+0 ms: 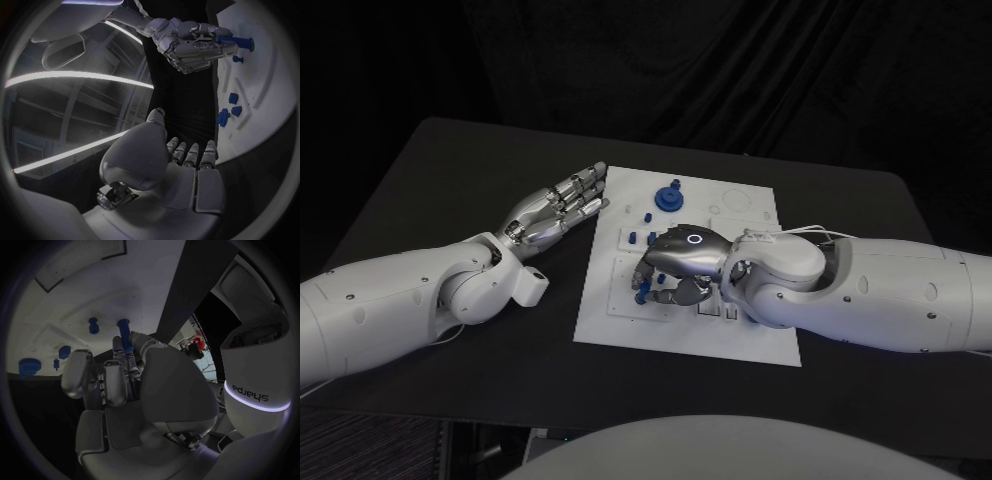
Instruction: Assemble the parts on the task board
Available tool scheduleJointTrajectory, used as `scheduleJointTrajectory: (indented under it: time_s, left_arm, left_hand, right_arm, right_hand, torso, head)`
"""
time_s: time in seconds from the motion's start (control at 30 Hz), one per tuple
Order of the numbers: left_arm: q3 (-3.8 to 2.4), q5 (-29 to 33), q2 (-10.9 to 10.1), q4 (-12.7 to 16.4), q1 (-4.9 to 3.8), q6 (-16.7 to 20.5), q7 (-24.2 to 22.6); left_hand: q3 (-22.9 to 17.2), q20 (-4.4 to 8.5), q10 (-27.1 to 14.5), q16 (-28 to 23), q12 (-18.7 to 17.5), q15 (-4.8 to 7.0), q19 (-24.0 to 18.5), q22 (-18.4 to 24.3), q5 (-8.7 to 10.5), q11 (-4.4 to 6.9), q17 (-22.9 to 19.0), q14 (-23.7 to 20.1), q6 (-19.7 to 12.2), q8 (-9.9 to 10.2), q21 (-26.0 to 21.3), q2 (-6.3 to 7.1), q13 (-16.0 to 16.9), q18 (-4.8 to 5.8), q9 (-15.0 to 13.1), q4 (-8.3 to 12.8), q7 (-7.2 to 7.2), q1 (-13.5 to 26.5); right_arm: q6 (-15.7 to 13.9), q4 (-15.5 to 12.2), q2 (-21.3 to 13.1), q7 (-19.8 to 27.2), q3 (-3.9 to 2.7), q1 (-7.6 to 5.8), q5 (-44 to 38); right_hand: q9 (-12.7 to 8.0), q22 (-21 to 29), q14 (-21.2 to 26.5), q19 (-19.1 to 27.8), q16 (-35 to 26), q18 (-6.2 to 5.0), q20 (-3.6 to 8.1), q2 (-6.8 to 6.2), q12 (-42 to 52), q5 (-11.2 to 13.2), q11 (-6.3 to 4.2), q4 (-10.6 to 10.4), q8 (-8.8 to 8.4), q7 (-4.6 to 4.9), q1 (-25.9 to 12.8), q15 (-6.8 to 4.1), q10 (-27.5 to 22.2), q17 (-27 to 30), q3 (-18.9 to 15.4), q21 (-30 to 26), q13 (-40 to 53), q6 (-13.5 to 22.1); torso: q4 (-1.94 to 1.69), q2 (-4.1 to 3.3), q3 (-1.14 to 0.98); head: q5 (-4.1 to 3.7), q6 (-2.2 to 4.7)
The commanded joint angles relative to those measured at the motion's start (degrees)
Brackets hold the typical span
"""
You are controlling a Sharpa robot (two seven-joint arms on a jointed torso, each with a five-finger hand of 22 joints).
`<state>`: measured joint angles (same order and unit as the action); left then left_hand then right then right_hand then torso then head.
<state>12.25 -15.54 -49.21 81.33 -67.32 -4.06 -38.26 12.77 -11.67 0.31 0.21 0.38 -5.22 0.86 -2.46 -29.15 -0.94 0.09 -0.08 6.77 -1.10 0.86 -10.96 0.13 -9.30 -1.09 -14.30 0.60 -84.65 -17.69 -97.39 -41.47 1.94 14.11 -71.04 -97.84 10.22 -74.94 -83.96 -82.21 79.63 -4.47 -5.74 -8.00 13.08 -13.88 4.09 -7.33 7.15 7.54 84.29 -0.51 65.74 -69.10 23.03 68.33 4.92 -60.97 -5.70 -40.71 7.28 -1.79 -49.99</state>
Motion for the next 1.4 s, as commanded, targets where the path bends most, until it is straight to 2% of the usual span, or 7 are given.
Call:
scheduleJointTrajectory:
  time_s: [0.03, 0.7, 0.8, 0.9, 1.13, 1.27, 1.4]
  left_arm:
    - [-0.04, 0.0, 0.1, 0.1, 0.13, -0.8, -0.5]
    - [-0.04, 0.0, 0.3, -0.2, 0.13, -1.0, -0.5]
    - [-0.04, 0.0, 0.4, -0.2, 0.14, -1.1, -0.4]
    - [-0.04, 0.0, 0.4, -0.2, 0.14, -1.1, -0.4]
    - [-0.04, 0.0, 0.3, -0.2, 0.15, -1.1, -0.3]
    - [-0.04, 0.0, 0.2, -0.2, 0.16, -1.0, -0.3]
    - [-0.04, 0.0, 0.1, -0.2, 0.16, -1.0, -0.3]
  left_hand:
    - [-0.1, 0.38, 0.0, -0.2, -0.3, 0.19, 0.0, 0.1, -0.16, 0.10, -0.1, 0.1, 0.2, -0.1, -0.2, -0.53, 0.0, -0.86, -0.1, 0.2, -0.28, 0.0]
    - [0.0, 0.51, -0.1, -0.2, -0.3, 0.36, 0.0, 0.1, -0.15, -0.04, -0.1, 0.1, 0.8, -0.2, -0.2, -0.59, -0.1, -0.88, -0.1, 0.1, -0.96, 0.1]
    - [0.0, 0.53, -0.1, -0.2, -0.3, 0.40, 0.0, 0.1, -0.16, -0.13, -0.1, 0.1, 1.0, -0.2, -0.2, -0.61, -0.1, -0.89, -0.2, 0.1, -1.11, 0.1]
    - [-0.1, 0.55, -0.1, -0.2, -0.3, 0.43, 0.0, 0.1, -0.16, -0.20, -0.1, 0.1, 1.5, -0.3, -0.2, -0.65, -0.1, -0.89, -0.3, 0.1, -1.52, 0.1]
    - [-0.1, 0.57, -0.1, -0.2, -0.3, 0.43, 0.0, 0.1, -0.16, -0.17, -0.1, 0.1, 2.1, -0.5, -0.2, -0.67, -0.1, -0.90, -0.3, 0.1, -1.90, 0.1]
    - [0.0, 0.55, -0.1, -0.2, -0.3, 0.33, 0.0, 0.2, -0.14, -0.43, -0.1, 0.1, 1.6, -0.3, -0.2, -0.64, -0.1, -0.88, -0.2, 0.1, -1.29, 0.1]
    - [0.0, 0.53, 0.0, -0.2, -0.3, 0.27, 0.0, 0.2, -0.14, -0.68, -0.1, 0.1, 1.5, -0.3, -0.2, -0.62, -0.1, -0.86, -0.2, 0.1, -0.74, 0.1]
  right_arm:
    - [0.9, 0.4, 0.2, -0.6, 0.04, 0.37, -0.4]
    - [1.0, 1.3, 1.2, -0.1, 0.04, 1.37, -1.6]
    - [1.4, 1.1, 1.1, -0.2, 0.04, 1.40, -1.9]
    - [2.2, 0.8, 1.0, -0.8, 0.04, 1.43, -2.2]
    - [2.8, 0.2, 0.2, -1.9, 0.04, 1.44, -2.3]
    - [0.8, -1.1, -1.1, -1.9, 0.03, 1.34, -1.9]
    - [-2.4, -2.6, -2.8, -1.0, 0.03, 0.41, 1.0]
  right_hand:
    - [0.1, -9.3, -0.7, 0.3, -0.3, 0.09, 0.13, -0.07, -0.3, -0.1, 0.02, 0.1, -0.17, 0.15, 0.5, 0.18, 0.4, 0.1, 0.3, -0.3, 0.1, -0.2]
    - [-0.2, -8.9, -0.1, 1.0, -1.0, -0.16, -0.01, -0.76, -1.2, 0.0, 0.19, 0.4, -1.30, 0.17, -0.3, 0.34, -0.4, 1.2, 0.2, -1.6, -0.1, 1.2]
    - [-1.1, -8.4, 0.7, 2.0, -1.7, -0.58, 0.25, -1.78, -3.2, 0.0, 0.81, -0.5, -3.38, -1.36, -2.2, -0.11, -4.7, 2.4, -0.4, -3.6, -0.6, 4.9]
    - [-2.5, -7.6, 2.2, 3.9, -2.9, -1.09, 0.26, -2.52, -3.9, 0.0, 1.33, -1.3, -3.53, -4.21, -3.8, -0.10, -10.8, 4.4, -2.4, -7.0, -0.4, 11.0]
    - [-3.8, -7.2, 3.4, 5.0, -3.4, -1.42, -0.07, -2.24, -2.0, -0.2, 1.56, -3.2, -3.27, -5.31, -3.7, 0.20, -18.3, 5.5, -7.8, -9.3, 0.8, 14.4]
    - [-4.3, -7.1, 3.8, 5.3, -3.5, -1.53, -0.13, -2.45, -0.2, -0.4, 1.52, -5.3, -3.26, -5.85, -2.7, 0.25, -21.6, 5.8, -10.0, -10.1, 1.4, 15.3]
    - [-4.4, -7.1, 3.8, 5.3, -3.4, -1.53, -0.14, -2.31, 0.9, -0.4, 1.58, -6.4, -3.06, -5.48, -2.0, 0.26, -22.6, 5.7, -10.5, -10.2, 1.8, 15.1]
  torso:
    - [0.01, 0.00, 0.00]
    - [0.03, -0.03, 0.01]
    - [0.01, -0.03, 0.01]
    - [0.01, -0.02, 0.00]
    - [0.02, 0.01, -0.01]
    - [0.01, 0.00, -0.01]
    - [0.01, 0.00, -0.04]
  head:
    - [-0.08, -0.01]
    - [-0.23, -0.01]
    - [-0.20, -0.01]
    - [-0.16, -0.01]
    - [-0.12, -0.01]
    - [-0.13, -0.01]
    - [0.01, -0.01]
